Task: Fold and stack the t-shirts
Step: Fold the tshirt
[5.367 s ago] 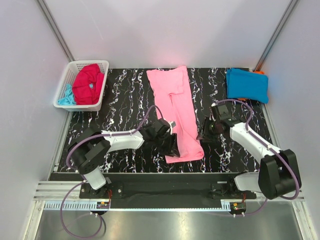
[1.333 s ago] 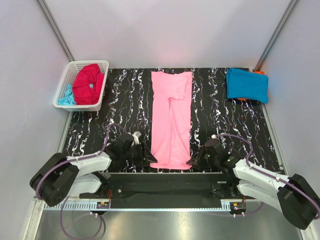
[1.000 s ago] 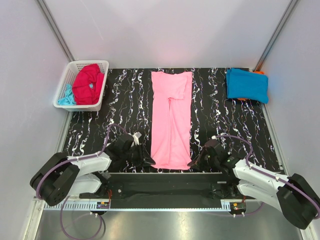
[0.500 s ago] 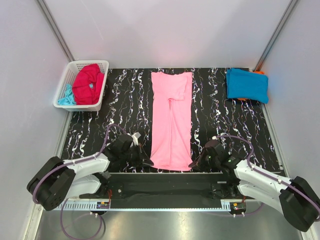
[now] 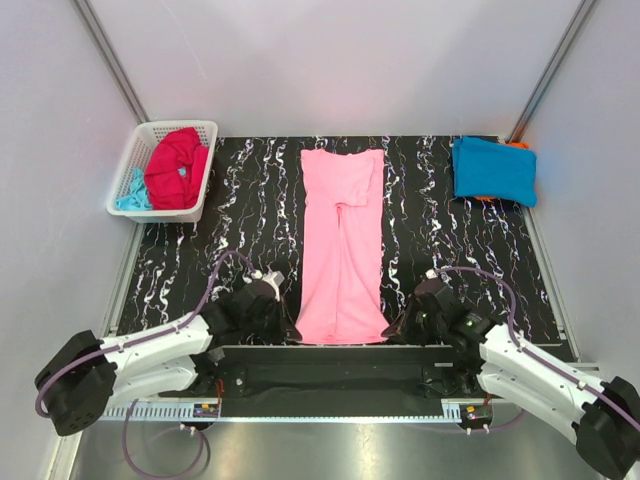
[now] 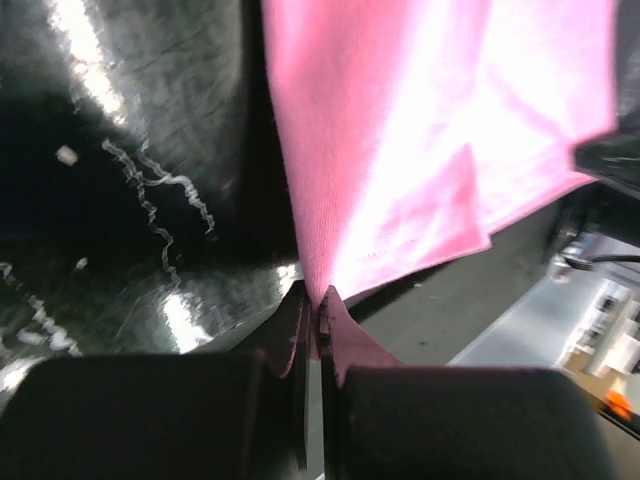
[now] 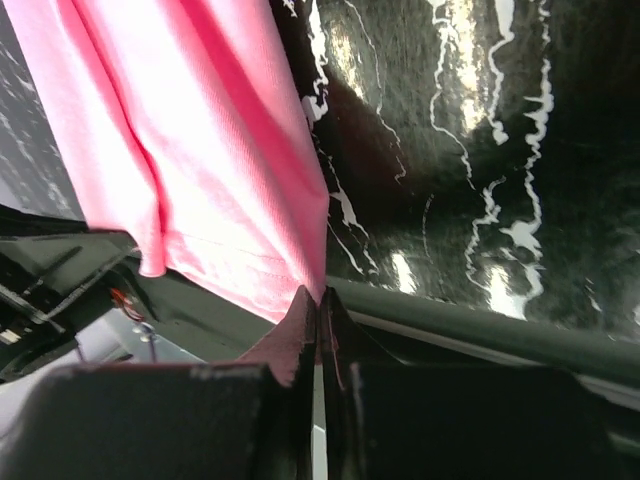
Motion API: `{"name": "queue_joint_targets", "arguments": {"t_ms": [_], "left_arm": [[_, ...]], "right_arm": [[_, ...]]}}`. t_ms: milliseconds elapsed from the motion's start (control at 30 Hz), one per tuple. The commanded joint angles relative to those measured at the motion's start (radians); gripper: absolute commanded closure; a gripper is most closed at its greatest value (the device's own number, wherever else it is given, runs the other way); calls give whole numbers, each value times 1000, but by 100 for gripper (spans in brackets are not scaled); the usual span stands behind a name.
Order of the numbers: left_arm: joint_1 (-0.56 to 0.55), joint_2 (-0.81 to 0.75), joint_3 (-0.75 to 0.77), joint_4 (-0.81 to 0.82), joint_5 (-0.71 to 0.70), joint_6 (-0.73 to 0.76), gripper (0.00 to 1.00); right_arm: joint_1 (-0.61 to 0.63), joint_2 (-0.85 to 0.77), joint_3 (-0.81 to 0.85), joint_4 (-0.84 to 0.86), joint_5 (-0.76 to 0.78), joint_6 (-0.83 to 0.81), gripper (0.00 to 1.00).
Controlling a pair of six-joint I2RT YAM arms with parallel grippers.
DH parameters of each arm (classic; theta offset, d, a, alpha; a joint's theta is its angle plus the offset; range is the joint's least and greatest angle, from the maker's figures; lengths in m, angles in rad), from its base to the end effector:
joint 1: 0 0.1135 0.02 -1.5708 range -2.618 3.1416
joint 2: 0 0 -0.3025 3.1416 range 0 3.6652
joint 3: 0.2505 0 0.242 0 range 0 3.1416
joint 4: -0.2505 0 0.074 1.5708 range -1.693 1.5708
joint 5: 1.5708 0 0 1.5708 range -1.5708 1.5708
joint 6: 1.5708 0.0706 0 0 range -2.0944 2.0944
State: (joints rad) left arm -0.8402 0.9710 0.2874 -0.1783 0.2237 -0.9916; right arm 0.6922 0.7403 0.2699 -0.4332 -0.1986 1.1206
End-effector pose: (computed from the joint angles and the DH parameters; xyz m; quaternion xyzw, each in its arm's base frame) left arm 0.0964 -0.1310 0.1532 -0.0318 0.9322 -0.3373 0.1271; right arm 0.0846 0.0882 0.1522 0.1681 0.9256 0.3143 0.1272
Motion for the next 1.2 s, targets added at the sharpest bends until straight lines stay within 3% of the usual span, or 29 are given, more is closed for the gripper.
{"name": "queue_joint_targets", "arguments": {"t_ms": [0, 333, 733, 1000, 1167], "left_arm": [[-39, -6, 64, -156, -214, 5, 100], [-43, 63, 160, -233, -322, 33, 100], [-43, 144, 340, -268, -423, 85, 100], [-4, 284, 489, -273, -481, 174, 100], [82, 388, 607, -247, -491, 252, 100]], "right_arm": [[13, -24, 75, -166, 76, -89, 100], [15, 76, 216, -239, 241, -186, 100], [13, 198, 322, -154, 300, -254, 100], [1, 419, 541, -85, 378, -419, 100], [-112, 592, 672, 3, 337, -548, 100]]}}
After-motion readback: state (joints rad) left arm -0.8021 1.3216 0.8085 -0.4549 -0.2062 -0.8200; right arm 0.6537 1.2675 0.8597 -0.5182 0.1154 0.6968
